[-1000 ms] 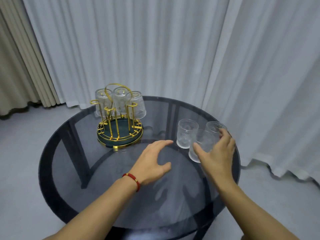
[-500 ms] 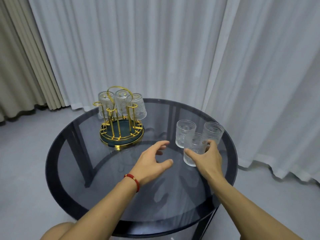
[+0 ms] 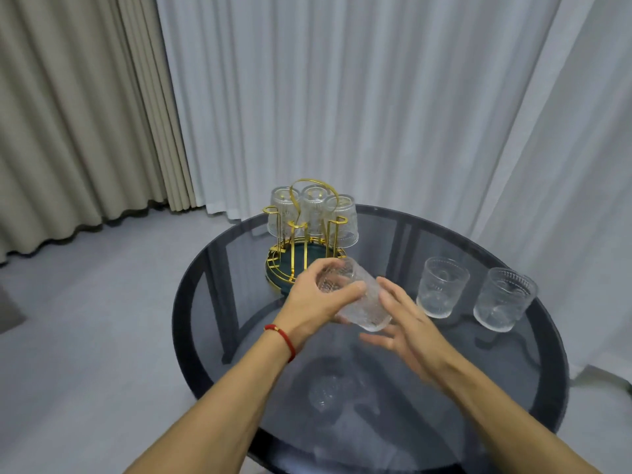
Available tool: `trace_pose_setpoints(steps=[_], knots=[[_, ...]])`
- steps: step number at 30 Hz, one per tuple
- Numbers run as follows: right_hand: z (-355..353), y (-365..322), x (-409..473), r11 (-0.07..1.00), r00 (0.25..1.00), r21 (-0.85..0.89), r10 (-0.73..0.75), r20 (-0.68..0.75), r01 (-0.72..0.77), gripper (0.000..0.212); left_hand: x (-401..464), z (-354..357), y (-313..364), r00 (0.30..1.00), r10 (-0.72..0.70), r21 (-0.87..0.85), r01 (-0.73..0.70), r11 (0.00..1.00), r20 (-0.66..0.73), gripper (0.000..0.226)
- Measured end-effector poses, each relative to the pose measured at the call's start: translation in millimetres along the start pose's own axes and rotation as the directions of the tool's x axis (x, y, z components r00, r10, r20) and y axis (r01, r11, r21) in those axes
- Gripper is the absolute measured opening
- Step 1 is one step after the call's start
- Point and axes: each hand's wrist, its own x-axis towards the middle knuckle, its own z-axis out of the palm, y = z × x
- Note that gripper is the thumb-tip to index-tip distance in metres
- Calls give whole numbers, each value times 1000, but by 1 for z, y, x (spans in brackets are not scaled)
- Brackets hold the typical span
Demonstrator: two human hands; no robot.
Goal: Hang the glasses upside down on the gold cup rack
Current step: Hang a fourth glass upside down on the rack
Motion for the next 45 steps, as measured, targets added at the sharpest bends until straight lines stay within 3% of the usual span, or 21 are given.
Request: trace_pose_setpoints(steps=[2,4,5,7,8,10,12,13,15,19,25,31,41,45], knots=[[8,-3,13,990,1000,139,15,6,-16,67,3,-10,0,999,-35,-138,36,990,10,53],[16,-14,26,988,998,143,-55,-34,59,66,11,-23,-2,998,-53,-263,63,963,45,56],[19,-24,32,990,993,94,-100,-67,106,65,16,-30,-4,998,-48,-297,55,953,29,54],[27,-48,45,972,969,-122,-215,-123,200,62,26,-46,-9,985,-96,-331,44,943,-142,50],[31,-62,52,942,955,-244,-267,-129,231,63,31,-54,-15,958,-129,-280,54,958,-258,49],[41,-93,65,872,930,-398,-353,-106,285,66,34,-64,-30,911,-16,130,76,989,-412,33],[56,-122,79,806,904,-486,-422,-70,339,68,37,-68,-51,958,136,586,39,810,-253,28],[63,-135,87,758,885,-544,-462,-58,360,68,38,-67,-59,981,136,709,1,705,-136,37],[80,-155,105,650,849,-654,-528,-21,387,70,42,-66,-68,996,85,804,-41,593,-12,55],[112,-165,139,502,853,-787,-519,58,359,73,44,-64,-73,995,89,859,-83,504,44,64],[145,-152,170,406,906,-877,-417,74,258,71,45,-66,-79,986,158,868,-126,480,56,58],[160,-127,185,267,926,-938,-361,113,219,53,45,-69,-82,983,173,870,-139,473,63,56],[166,-90,192,-27,906,-983,-384,178,181,35,43,-68,-79,982,179,889,-132,438,57,56],[166,-87,190,-15,903,-987,-401,154,161,47,42,-65,-77,986,159,894,-116,432,51,57]])
